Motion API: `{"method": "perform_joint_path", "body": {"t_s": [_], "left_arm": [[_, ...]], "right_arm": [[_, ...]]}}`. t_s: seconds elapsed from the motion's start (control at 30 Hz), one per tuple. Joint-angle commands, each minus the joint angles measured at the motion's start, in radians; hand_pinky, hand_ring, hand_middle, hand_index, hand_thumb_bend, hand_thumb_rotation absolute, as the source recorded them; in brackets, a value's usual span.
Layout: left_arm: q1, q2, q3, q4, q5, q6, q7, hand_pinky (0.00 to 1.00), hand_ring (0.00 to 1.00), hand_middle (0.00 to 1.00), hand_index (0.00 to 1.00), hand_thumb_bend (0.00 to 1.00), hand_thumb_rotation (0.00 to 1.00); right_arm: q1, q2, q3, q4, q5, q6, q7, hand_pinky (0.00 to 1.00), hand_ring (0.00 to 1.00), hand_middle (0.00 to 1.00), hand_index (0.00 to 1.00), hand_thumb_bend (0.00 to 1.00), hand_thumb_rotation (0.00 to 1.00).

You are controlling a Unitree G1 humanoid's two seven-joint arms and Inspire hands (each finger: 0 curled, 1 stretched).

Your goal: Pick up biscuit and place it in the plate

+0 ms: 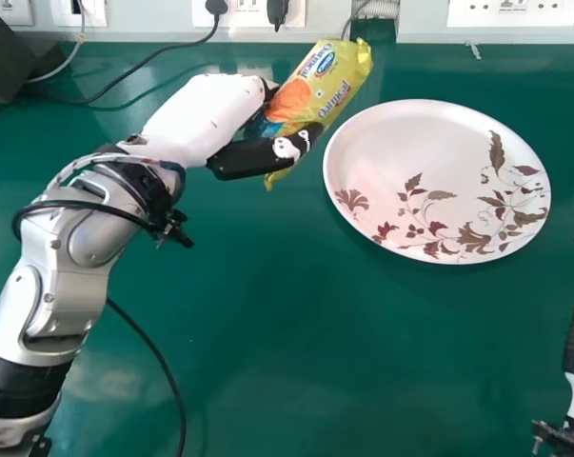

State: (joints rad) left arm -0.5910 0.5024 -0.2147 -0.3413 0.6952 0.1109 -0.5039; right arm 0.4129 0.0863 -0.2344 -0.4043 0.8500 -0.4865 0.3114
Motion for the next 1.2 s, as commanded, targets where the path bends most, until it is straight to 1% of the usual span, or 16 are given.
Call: {"method": "perform_joint_path", "body": {"t_s": [0.0,0.2,0.33,0.43,0.57,0.73,0.97,1.17], "left_arm": [[-0.026,-0.008,-0.010,0.003,-0.005,-0.011,0.001,0.26,0.38,0.48,0.52,0.51,0.00],[-0.047,-0.026,-0.024,0.032,-0.001,-0.033,0.011,0.26,0.38,0.48,0.53,0.51,0.00],[-0.060,-0.037,-0.037,0.051,0.008,-0.043,0.011,0.26,0.38,0.48,0.53,0.51,0.00],[-0.072,-0.047,-0.052,0.069,0.019,-0.044,0.016,0.25,0.38,0.48,0.53,0.51,0.00],[-0.081,-0.080,-0.069,0.109,0.023,-0.062,0.053,0.25,0.37,0.48,0.53,0.51,0.00],[-0.088,-0.095,-0.085,0.159,0.042,-0.114,0.105,0.24,0.37,0.47,0.53,0.51,0.00],[-0.102,-0.121,-0.104,0.211,0.062,-0.137,0.137,0.24,0.37,0.47,0.54,0.51,0.00],[-0.114,-0.136,-0.120,0.249,0.066,-0.157,0.160,0.24,0.37,0.47,0.54,0.51,0.00]], "right_arm": [[-0.001,0.041,-0.008,0.012,0.000,-0.012,0.009,0.46,0.53,0.56,0.59,0.87,0.11],[0.002,0.043,-0.007,0.003,0.002,-0.009,0.012,0.46,0.51,0.55,0.58,0.88,0.12],[-0.001,0.042,-0.010,0.008,0.001,-0.015,0.020,0.46,0.51,0.55,0.58,0.87,0.11],[-0.003,0.042,-0.011,0.013,0.004,-0.015,0.024,0.45,0.50,0.55,0.59,0.86,0.11],[-0.009,0.045,-0.014,0.016,0.004,-0.014,0.024,0.43,0.50,0.55,0.59,0.85,0.09],[-0.009,0.042,-0.018,0.017,0.011,-0.011,0.031,0.43,0.50,0.55,0.59,0.83,0.07],[-0.002,0.049,-0.015,0.007,0.007,-0.014,0.027,0.42,0.49,0.55,0.61,0.81,0.10],[-0.002,0.042,-0.025,0.016,0.025,-0.012,0.039,0.42,0.49,0.54,0.61,0.81,0.09]]}}
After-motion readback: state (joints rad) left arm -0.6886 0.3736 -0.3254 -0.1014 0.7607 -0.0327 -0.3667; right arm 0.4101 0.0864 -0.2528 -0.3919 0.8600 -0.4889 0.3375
